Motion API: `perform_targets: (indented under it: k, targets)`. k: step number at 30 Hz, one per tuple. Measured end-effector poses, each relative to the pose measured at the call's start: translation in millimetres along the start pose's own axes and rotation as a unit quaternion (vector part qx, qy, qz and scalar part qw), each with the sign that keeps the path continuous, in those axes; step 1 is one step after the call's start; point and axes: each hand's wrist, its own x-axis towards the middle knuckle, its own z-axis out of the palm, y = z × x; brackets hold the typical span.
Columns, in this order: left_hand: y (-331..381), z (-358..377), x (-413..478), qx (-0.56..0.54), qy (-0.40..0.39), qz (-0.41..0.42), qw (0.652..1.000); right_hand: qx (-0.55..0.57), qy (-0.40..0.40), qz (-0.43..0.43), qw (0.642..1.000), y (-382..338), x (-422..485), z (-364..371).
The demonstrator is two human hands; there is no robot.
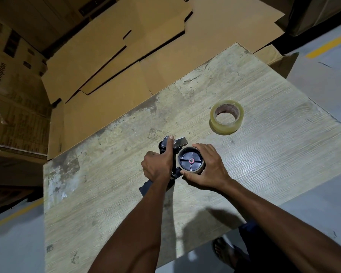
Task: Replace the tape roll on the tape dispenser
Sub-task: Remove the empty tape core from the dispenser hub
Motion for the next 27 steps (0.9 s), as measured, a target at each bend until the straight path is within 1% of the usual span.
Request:
perform_targets:
  k: [7, 9, 13, 15, 18, 22, 27]
  targets:
    - [1, -2, -1, -0.011, 0.0, -0.003, 1.0, -0.015, 0.001, -0.009, 1.0, 0, 2, -1]
    - [0, -1, 0, -0.009, 0.002, -0.001, 1.0, -0.021, 0.0, 0.017, 1.0, 0, 0, 2]
    - [0, -1, 0, -0.007, -0.001, 0.004, 1.0, -0.01, -0.012, 0.101, 0.995, -8, -4, 6]
    - [-1, -2, 0, -0.006, -0.006, 0.004, 1.0, -0.002, -0.021, 0.11, 0.994, -11, -7, 3]
    - [-1, -3, -2, -0.01, -0.012, 0.006, 1.0, -0.019, -0.035, 0.108, 0.993, -14, -10, -2]
    - [-2, -3, -1, -0.014, -0.014, 0.002, 1.0, 0.012, -0.074, 0.166, 0.983, -11, -4, -1]
    - [-1, -2, 1, -0.012, -0.015, 0.003, 1.0, -0.005, -0.068, 0.089, 0.994, -1, 11, 0]
